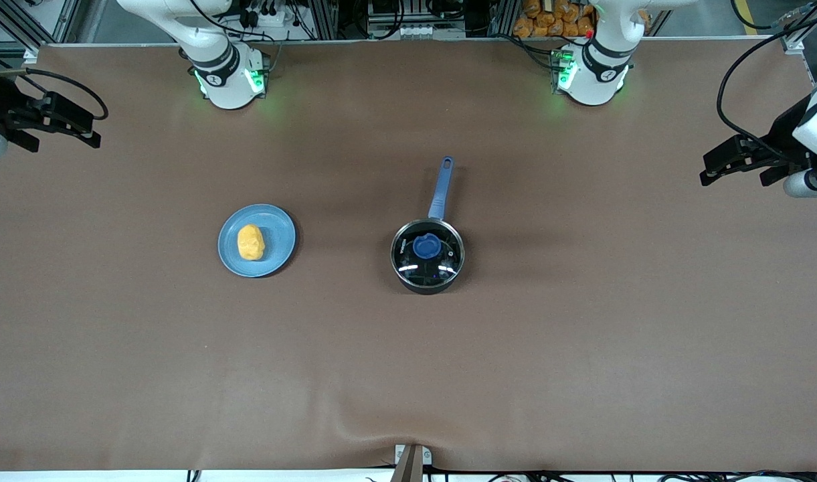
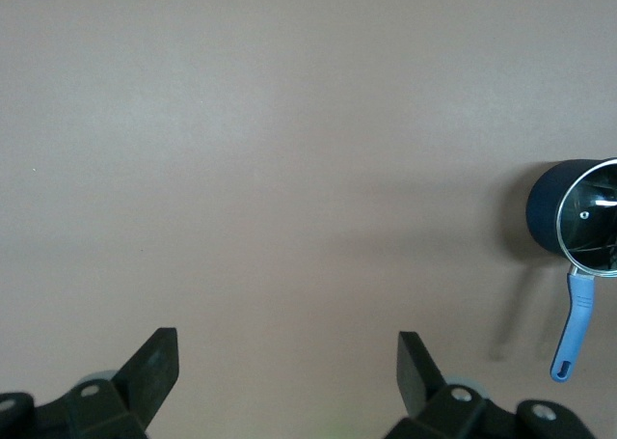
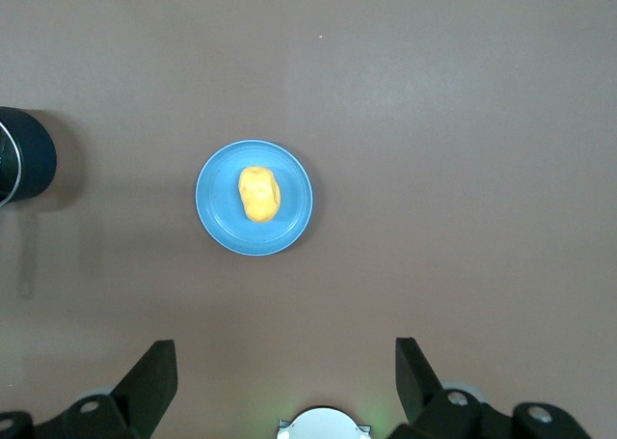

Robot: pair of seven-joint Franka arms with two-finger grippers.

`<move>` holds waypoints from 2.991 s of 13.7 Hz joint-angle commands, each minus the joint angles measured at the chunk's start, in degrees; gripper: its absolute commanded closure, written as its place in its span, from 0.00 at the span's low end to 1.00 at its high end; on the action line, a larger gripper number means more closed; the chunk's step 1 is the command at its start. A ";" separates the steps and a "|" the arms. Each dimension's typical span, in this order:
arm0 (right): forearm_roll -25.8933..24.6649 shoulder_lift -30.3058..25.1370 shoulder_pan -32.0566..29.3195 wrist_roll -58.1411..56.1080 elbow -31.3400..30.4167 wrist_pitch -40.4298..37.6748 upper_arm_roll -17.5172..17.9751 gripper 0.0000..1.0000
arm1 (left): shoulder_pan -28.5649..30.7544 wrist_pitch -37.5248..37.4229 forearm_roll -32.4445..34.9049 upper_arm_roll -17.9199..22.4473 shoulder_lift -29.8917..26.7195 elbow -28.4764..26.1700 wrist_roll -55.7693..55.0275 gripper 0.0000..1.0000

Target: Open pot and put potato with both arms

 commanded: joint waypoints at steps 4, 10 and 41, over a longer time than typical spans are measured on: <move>0.99 -0.03 -1.08 -0.24 -0.14 -0.29 0.55 0.00 | 0.21 0.04 -1.08 -0.05 -0.30 0.51 0.88 0.00; 0.99 -0.03 -1.17 -0.24 -0.14 -0.20 0.55 0.00 | 0.12 0.04 -1.08 -0.05 -0.38 0.51 0.71 0.00; 1.87 0.06 -1.78 -0.24 -0.23 -0.29 0.46 0.00 | -26.68 28.59 3.76 -9.46 27.56 1.04 -48.15 0.00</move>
